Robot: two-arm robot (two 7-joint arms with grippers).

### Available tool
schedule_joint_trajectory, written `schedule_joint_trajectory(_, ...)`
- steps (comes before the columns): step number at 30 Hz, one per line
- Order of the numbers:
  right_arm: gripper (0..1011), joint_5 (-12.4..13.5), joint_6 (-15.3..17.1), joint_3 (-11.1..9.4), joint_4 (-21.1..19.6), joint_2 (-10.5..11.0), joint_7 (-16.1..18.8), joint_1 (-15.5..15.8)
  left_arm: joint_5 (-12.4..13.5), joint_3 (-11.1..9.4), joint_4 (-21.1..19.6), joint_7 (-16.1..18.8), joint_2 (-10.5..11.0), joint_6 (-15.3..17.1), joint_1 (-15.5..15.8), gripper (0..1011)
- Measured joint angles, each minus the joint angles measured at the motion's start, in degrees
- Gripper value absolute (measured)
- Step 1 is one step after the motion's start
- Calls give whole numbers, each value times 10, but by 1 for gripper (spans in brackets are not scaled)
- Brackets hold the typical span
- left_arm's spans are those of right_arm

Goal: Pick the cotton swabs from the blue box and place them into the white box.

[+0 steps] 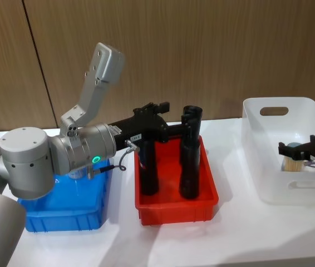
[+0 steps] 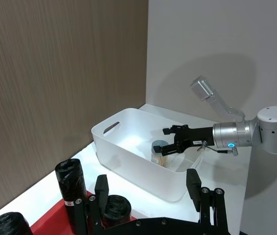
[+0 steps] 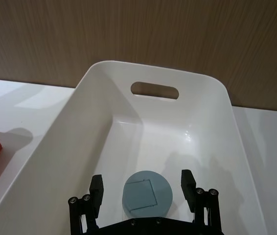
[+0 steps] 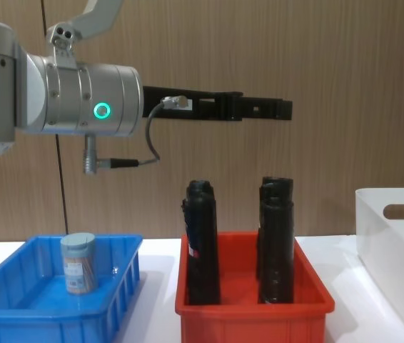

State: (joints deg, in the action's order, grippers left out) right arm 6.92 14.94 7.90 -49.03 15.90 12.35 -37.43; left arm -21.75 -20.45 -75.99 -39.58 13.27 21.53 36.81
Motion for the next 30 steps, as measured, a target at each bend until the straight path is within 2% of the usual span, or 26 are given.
schedule_joint_trajectory(12,1001,14,-20,-8,-61,7,-11,31,0,0,0,0,0,0,0,1004)
schedule_joint_trajectory(22,1001,21,-26,-13,-92,10,-16,47,0,0,0,0,0,0,0,1004)
schedule_joint_trajectory(30,1001,23,-27,-13,-99,11,-18,52,0,0,-1,3,1,-1,-2,1004)
